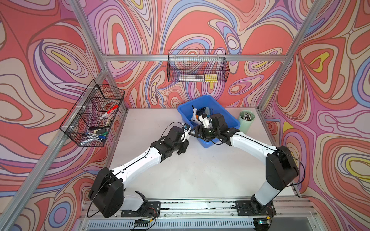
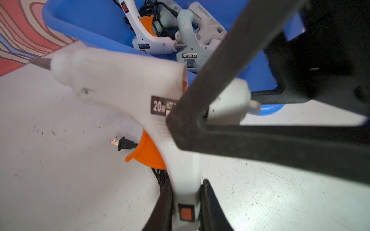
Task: Put the hot melt glue gun into the storage box
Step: Pick up the hot melt adhesive gun from the center of the board.
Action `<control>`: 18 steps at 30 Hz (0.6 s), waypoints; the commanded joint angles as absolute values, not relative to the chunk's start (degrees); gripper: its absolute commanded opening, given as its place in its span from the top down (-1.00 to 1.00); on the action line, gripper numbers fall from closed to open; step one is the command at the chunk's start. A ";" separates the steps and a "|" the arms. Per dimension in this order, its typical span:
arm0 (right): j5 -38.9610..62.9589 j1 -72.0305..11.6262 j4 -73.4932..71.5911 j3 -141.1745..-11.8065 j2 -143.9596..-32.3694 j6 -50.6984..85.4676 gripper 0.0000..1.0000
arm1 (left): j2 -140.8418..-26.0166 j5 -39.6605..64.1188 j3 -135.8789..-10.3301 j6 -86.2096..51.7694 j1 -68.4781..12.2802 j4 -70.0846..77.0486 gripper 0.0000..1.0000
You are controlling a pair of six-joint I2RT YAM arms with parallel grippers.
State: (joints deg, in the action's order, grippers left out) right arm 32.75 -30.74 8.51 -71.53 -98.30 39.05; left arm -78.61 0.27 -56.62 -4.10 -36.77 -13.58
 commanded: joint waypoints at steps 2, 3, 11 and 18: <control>36.12 -31.75 5.25 -74.11 -100.50 40.21 -0.33 | -76.66 2.95 -56.23 -3.95 -36.91 -11.26 1.00; 36.30 -31.86 4.73 -74.31 -100.93 40.59 -0.26 | -76.56 3.27 -56.24 -3.96 -36.96 -11.27 1.00; 36.63 -33.05 1.68 -74.95 -102.38 43.00 0.82 | -76.73 1.90 -56.73 -4.95 -36.91 -11.51 1.00; 30.43 -32.95 10.20 -79.76 -97.78 38.31 1.00 | -73.25 0.24 -56.95 -7.00 -36.91 -11.60 -0.66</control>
State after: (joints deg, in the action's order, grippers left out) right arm 33.85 -32.62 6.85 -76.25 -101.73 40.73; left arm -76.62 1.26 -56.60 -5.45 -36.77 -13.67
